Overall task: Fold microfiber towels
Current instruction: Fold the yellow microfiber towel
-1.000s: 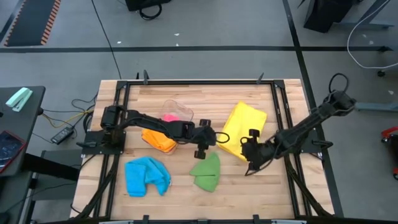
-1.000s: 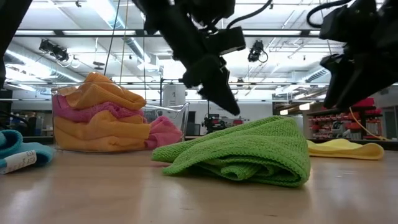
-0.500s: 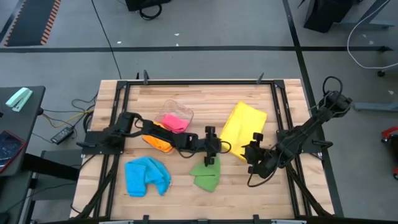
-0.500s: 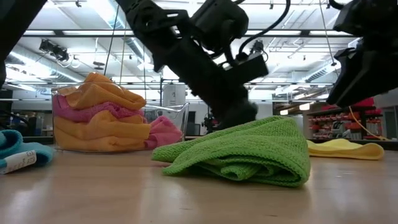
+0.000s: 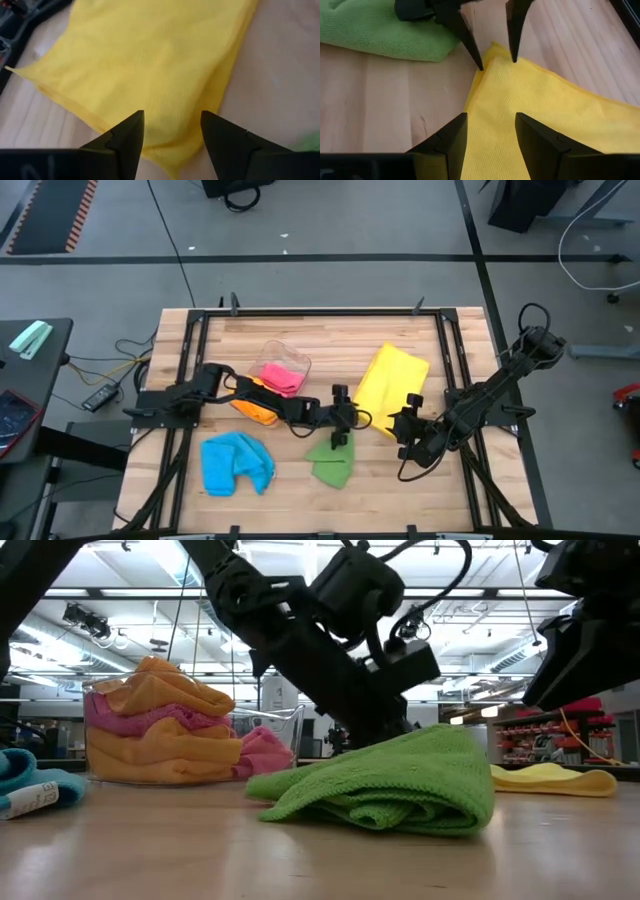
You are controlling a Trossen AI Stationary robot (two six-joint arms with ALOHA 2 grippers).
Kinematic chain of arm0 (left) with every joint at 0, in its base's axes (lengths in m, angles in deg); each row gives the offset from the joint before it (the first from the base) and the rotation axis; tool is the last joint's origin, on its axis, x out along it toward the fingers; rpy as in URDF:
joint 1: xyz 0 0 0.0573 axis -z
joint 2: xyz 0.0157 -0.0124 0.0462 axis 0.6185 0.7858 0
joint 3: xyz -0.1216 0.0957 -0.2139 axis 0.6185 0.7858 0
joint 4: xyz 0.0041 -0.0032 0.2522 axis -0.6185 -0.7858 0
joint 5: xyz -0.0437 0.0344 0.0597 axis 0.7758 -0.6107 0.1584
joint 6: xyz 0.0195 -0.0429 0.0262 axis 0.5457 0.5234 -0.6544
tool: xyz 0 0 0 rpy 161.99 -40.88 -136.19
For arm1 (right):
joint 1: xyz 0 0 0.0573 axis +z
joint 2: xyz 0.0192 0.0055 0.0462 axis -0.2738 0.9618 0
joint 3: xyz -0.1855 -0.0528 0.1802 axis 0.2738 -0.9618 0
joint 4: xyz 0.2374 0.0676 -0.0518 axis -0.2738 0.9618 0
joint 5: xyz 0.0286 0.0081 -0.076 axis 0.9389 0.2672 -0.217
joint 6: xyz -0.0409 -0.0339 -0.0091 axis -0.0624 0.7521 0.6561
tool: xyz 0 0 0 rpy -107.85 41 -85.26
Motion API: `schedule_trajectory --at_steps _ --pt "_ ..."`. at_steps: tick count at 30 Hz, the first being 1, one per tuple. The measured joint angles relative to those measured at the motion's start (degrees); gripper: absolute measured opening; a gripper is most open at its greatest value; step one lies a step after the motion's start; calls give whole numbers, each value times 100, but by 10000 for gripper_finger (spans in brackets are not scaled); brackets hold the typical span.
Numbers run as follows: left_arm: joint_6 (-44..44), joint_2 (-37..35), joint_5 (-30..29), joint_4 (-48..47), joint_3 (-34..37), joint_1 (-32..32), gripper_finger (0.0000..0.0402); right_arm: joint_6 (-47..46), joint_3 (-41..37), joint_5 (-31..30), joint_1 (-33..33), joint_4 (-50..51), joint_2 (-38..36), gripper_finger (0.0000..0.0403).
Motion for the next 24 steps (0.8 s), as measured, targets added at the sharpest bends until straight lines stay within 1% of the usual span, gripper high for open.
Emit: schedule_trajectory --at_steps 3,6,13,18,24 --pt "-57 29 -147 -68 0 -38 196 14 0 -1 2 -7 0 174" --pt "-46 29 -463 -122 0 -65 183 10 0 -1 2 -7 0 174" --pt "-215 29 -656 -108 -5 -33 144 8 0 -1 2 -6 0 174" --pt "-769 2 -1213 -93 -13 105 116 1 0 -1 2 -6 0 174" --pt "-1480 -135 -1275 -317 -2 255 81 16 0 11 2 -6 0 174"
